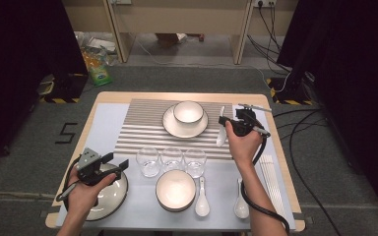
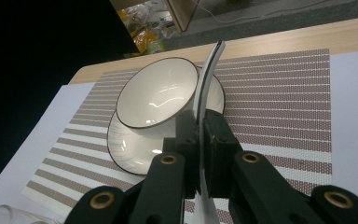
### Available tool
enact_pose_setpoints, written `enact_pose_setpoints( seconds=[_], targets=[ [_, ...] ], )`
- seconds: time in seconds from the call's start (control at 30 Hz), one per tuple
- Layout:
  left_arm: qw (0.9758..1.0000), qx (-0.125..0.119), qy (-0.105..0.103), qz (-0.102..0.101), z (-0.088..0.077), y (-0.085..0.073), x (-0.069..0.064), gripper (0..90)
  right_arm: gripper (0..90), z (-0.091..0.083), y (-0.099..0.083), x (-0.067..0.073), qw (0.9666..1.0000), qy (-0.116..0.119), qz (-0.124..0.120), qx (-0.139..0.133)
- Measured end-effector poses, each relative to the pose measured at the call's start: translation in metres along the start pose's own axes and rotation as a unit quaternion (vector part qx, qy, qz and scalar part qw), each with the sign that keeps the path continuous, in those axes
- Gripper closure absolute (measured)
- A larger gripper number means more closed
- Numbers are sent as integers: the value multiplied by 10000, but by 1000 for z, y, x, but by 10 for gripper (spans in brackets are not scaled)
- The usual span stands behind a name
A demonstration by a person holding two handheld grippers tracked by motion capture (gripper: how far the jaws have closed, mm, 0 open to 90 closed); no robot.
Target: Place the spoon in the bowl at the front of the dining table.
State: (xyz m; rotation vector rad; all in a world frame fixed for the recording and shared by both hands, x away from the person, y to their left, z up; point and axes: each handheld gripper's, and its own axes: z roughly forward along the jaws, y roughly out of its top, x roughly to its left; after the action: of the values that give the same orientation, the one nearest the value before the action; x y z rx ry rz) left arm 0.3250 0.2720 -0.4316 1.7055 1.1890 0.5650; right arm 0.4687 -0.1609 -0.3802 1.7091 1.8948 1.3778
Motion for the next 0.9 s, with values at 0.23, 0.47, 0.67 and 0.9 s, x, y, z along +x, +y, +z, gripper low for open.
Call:
enact_pose_setpoints(
  seconds=[0.23, 0.47, 0.67, 0.9],
  targets=[
    [10000, -13, -9, -32, 0, 0, 0, 319, 858, 1, 1, 0, 10000, 6, 34, -2],
    [10000, -8, -3, -55, 0, -1, 1, 318, 858, 3, 4, 0, 10000, 6, 16, -33],
    [10000, -8, 2, -61, 0, -1, 1, 318, 858, 4, 5, -1, 10000, 11, 7, -48],
    [10000, -1, 5, -57, 0, -1, 2, 318, 858, 6, 6, -1, 10000, 4, 33, -53]
  ],
)
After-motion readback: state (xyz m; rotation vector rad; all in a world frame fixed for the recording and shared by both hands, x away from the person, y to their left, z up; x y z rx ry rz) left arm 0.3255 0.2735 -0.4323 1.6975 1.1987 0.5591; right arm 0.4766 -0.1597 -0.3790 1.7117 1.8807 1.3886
